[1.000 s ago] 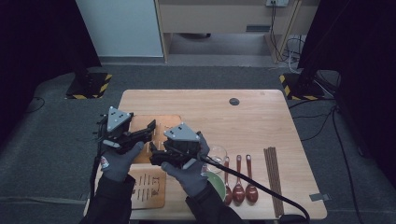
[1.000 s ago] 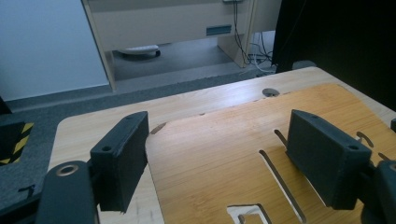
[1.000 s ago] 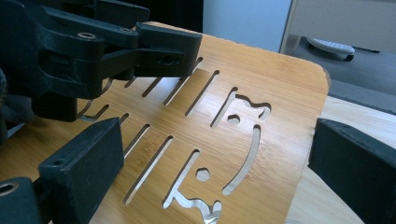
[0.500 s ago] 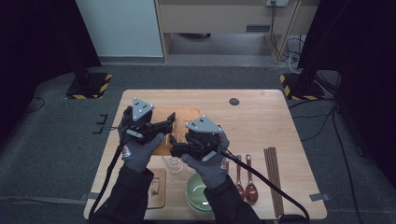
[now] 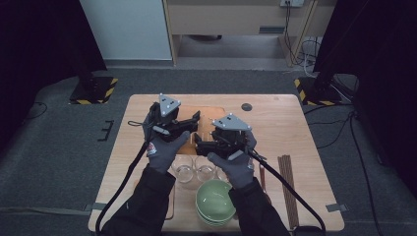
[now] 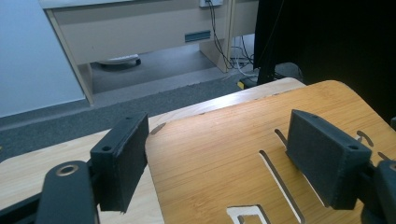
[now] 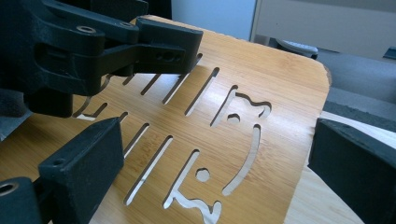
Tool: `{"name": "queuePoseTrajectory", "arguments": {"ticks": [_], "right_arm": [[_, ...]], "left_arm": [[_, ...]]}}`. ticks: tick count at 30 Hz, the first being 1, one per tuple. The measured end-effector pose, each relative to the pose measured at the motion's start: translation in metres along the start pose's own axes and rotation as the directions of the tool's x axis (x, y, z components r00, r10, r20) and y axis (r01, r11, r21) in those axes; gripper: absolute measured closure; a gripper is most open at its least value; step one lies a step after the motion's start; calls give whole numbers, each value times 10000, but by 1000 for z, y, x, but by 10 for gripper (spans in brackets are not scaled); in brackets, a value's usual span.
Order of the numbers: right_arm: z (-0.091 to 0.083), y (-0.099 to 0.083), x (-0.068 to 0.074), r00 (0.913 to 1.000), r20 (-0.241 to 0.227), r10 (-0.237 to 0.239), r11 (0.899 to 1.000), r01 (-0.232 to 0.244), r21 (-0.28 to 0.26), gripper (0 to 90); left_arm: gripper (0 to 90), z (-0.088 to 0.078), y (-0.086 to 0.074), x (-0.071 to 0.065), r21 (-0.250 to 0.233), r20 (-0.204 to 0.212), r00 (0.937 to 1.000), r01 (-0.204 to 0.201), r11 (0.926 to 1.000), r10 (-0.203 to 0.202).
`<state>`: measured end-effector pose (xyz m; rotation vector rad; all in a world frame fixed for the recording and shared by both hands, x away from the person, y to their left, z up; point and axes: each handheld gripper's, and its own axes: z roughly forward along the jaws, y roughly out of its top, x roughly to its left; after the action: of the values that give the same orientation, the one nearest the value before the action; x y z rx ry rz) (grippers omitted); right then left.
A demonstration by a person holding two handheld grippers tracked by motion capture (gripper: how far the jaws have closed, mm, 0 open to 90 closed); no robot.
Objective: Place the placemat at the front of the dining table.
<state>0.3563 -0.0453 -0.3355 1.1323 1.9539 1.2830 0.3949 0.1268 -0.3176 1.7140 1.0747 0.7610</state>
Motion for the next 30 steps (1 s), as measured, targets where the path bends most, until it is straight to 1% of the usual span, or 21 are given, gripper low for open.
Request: {"name": "queuePoseTrajectory", "arguments": {"ticks": [8, 13, 16, 19, 21, 27, 30], "right_arm": [[10, 2, -18, 9999, 106, -79, 9999, 77, 131, 37], [20, 2, -27, 9997, 153, -180, 9996, 177, 228, 37], [26, 1, -31, 9995, 231, -229, 9993, 221, 309, 37], [31, 1, -35, 9994, 249, -225, 9991, 216, 371, 37], [34, 2, -38, 9996, 221, -185, 9991, 176, 392, 37], [49, 1, -47, 9994, 231, -244, 9985, 232, 498, 37], [54, 0, -50, 9995, 232, -230, 9984, 217, 516, 38]], "left_arm": [[214, 20, 2, -1, -33, 79, 9999, 79, 10000, -79], [214, 35, 3, 0, 112, 42, 9999, 123, 9999, -123], [215, 43, 2, 2, 166, 85, 9998, 151, 9997, -153], [214, 49, 2, 3, 123, 99, 9998, 150, 9998, -151], [215, 55, 2, 5, 137, 145, 9996, 248, 9996, -250], [215, 69, 1, 9, 296, 54, 9997, 220, 9993, -222], [215, 76, 0, 10, 272, 42, 9997, 219, 9994, -220]]}}
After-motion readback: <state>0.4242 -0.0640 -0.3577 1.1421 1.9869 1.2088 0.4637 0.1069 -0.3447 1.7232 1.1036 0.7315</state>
